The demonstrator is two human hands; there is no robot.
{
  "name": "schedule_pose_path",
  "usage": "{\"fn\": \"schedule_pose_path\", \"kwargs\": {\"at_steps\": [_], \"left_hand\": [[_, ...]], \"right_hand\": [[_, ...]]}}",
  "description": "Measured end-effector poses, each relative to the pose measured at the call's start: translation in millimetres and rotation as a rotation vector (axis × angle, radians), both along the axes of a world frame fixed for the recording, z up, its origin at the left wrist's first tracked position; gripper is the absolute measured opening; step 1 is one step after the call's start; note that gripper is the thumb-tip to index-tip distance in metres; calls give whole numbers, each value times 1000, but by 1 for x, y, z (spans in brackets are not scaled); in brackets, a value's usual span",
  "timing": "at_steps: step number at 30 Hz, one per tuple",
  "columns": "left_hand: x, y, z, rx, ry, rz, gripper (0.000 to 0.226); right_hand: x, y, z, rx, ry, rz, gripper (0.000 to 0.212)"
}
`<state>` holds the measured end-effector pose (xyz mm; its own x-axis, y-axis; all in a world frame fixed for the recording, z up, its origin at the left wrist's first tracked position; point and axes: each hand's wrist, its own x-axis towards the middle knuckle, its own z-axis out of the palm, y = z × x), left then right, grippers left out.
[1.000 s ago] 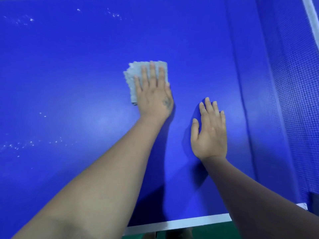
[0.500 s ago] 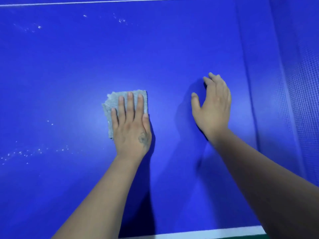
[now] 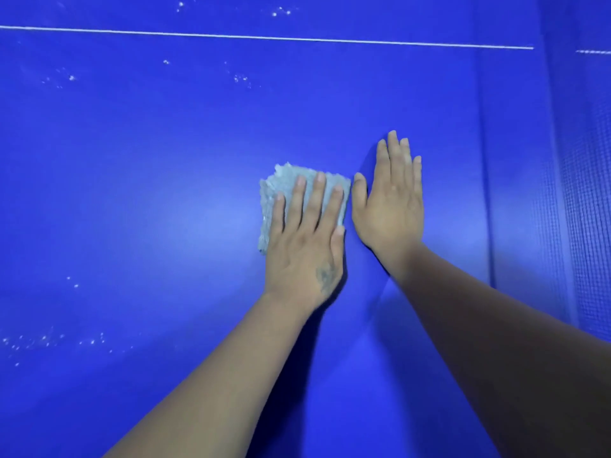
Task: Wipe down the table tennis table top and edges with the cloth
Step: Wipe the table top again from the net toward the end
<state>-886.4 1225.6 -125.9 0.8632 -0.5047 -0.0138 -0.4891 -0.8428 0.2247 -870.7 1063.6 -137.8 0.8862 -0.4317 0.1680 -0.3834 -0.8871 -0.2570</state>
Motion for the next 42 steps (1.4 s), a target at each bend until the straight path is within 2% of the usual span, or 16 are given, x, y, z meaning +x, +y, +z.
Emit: {"fn": "schedule_pose_path", "kwargs": {"at_steps": [3,6,11,14,16,20,23,26,30,34,39,42], "left_hand": [[-18,29,4,30,23,-7,61],[-7,50,4,38,41,128,62],[63,44,0,23,71,384,71],[105,16,-1,-7,98,466,75],[119,-8,1,-24,88,430,75],[111,-35,-1,-15,16,202,69],[91,-25,-6,-7,-25,49,65],[64,0,-2,-12,-9,-7,64],[59,52,0,33,21,152,78],[103,74,1,27,74,382,69],[176,36,7,-57,92,483,67],[193,-5,8,-80,115,429,65]], "right_hand": [[0,0,-2,-8,8,-13,66],[1,-1,-1,-2,-11,-10,66],[1,-1,-1,4,-13,-30,66],[3,-1,-2,9,11,-20,67],[5,-1,-2,8,16,-21,67],[4,-2,0,24,9,-26,67],[5,-2,1,39,12,-28,68],[6,-1,0,30,29,-20,70],[6,-4,-3,17,45,-7,71],[5,-4,-4,28,37,-8,70],[5,-5,-5,40,-1,-1,69],[6,-5,-6,40,-14,-9,69]]}}
